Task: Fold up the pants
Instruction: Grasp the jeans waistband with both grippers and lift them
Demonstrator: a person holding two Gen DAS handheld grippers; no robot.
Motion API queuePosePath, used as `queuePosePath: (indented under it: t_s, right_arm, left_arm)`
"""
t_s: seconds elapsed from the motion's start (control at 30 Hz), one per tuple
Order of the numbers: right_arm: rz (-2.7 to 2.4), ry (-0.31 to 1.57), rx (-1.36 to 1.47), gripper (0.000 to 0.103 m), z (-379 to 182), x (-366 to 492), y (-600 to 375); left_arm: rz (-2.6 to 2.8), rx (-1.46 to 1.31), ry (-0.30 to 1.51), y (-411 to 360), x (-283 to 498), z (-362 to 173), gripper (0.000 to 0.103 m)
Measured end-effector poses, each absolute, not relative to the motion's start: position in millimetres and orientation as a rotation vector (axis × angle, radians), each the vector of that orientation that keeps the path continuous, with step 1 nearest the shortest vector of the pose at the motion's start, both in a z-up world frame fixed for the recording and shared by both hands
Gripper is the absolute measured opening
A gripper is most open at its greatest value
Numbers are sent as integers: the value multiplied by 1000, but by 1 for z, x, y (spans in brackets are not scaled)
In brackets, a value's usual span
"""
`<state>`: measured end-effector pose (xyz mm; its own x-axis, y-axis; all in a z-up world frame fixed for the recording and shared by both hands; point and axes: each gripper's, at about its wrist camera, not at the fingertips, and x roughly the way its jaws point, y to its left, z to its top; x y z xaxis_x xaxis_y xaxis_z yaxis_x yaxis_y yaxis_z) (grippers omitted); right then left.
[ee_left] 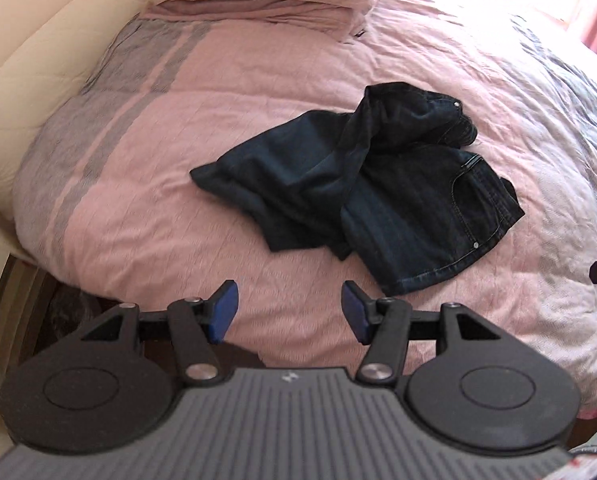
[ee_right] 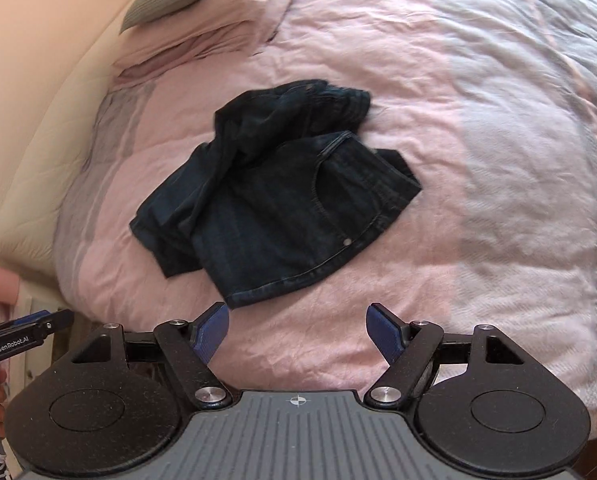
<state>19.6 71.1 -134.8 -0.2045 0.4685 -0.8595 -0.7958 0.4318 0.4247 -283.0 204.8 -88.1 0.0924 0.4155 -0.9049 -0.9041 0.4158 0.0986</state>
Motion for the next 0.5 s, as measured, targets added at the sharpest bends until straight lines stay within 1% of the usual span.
queuePosePath:
  t_s: [0.23, 0.4, 0.5]
  right_arm:
    - [1262, 1274, -337, 73, -152, 20, 71]
    - [1186, 1260, -215, 73, -188, 44, 61]
    - [1134, 1246, -142, 72, -213, 55, 57]
  left_arm:
    - [1117, -608, 1040, 189, -306, -109, 53]
    - [1132, -611, 1043, 198, -315, -142, 53]
    - [1129, -603, 1053, 217, -320, -166, 53]
